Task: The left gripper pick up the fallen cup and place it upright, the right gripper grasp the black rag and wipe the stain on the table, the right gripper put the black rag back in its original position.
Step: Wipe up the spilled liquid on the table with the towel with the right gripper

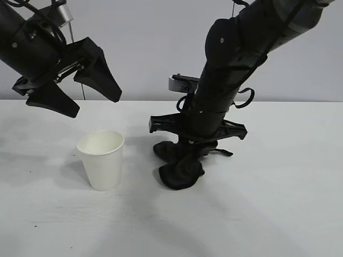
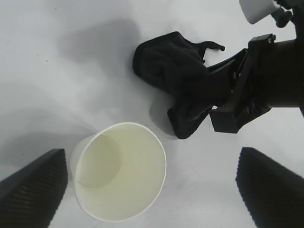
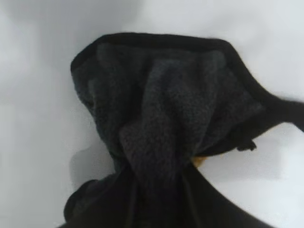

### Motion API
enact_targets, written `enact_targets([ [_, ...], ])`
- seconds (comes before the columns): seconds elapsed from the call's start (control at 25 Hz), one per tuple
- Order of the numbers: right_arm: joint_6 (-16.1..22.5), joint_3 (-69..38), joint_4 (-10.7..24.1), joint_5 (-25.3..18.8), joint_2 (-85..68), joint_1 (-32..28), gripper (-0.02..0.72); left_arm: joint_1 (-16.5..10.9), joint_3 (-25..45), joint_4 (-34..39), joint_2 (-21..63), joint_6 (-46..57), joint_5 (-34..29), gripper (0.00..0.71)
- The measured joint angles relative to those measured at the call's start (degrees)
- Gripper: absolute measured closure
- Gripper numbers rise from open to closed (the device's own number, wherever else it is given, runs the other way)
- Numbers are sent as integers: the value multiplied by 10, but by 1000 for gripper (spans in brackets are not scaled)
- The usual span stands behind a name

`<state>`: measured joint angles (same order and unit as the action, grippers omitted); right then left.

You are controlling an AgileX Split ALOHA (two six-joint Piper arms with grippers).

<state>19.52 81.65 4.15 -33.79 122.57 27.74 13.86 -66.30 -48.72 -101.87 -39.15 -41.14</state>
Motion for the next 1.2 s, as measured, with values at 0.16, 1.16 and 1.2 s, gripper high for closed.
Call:
enact_targets([
  [0.16, 76, 1, 107, -29, 0, -4, 585, 0, 0, 0, 0, 0, 0, 16],
  [1.16, 46, -6, 29, -10, 0, 54, 585, 0, 0, 0, 0, 0, 0, 16],
  [1.2, 46, -10, 31, -9, 0, 43, 585, 0, 0, 0, 0, 0, 0, 16],
])
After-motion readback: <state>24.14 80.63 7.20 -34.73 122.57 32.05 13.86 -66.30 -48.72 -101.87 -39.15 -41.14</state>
